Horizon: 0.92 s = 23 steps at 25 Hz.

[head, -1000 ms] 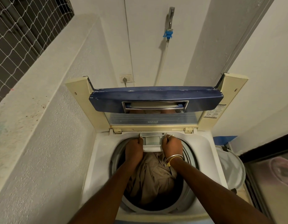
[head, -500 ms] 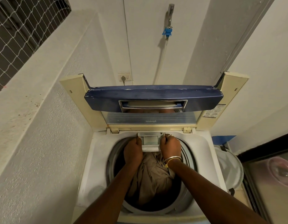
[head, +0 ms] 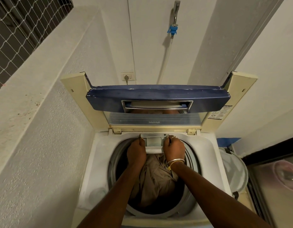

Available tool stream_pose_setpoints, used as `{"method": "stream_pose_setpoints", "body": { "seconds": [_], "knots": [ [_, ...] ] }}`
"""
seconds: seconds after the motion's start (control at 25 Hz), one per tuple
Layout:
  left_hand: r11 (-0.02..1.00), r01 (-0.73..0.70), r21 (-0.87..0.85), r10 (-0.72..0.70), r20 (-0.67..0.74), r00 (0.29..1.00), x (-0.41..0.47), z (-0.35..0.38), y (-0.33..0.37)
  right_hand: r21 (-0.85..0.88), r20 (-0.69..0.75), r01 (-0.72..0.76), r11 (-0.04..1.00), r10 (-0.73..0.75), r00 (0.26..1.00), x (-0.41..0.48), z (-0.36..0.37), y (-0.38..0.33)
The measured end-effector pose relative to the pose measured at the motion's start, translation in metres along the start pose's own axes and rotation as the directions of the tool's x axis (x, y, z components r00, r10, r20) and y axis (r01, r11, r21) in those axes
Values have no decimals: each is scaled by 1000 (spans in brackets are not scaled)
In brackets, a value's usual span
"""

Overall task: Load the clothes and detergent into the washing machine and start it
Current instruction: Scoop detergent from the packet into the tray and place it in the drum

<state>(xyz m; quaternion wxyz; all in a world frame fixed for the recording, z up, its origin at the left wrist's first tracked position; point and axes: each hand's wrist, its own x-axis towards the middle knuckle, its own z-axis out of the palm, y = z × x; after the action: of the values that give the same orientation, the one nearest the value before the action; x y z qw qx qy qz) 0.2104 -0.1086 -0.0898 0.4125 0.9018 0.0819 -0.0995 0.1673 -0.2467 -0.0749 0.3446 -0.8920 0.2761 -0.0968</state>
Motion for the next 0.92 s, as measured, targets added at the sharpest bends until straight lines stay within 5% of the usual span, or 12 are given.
{"method": "stream_pose_setpoints", "body": {
  "seconds": [0.92],
  "knots": [
    [998,10,59,-7,-61,998,4,6,2,-31,-22,-58,998,57,998,8,5,-1]
  ]
}}
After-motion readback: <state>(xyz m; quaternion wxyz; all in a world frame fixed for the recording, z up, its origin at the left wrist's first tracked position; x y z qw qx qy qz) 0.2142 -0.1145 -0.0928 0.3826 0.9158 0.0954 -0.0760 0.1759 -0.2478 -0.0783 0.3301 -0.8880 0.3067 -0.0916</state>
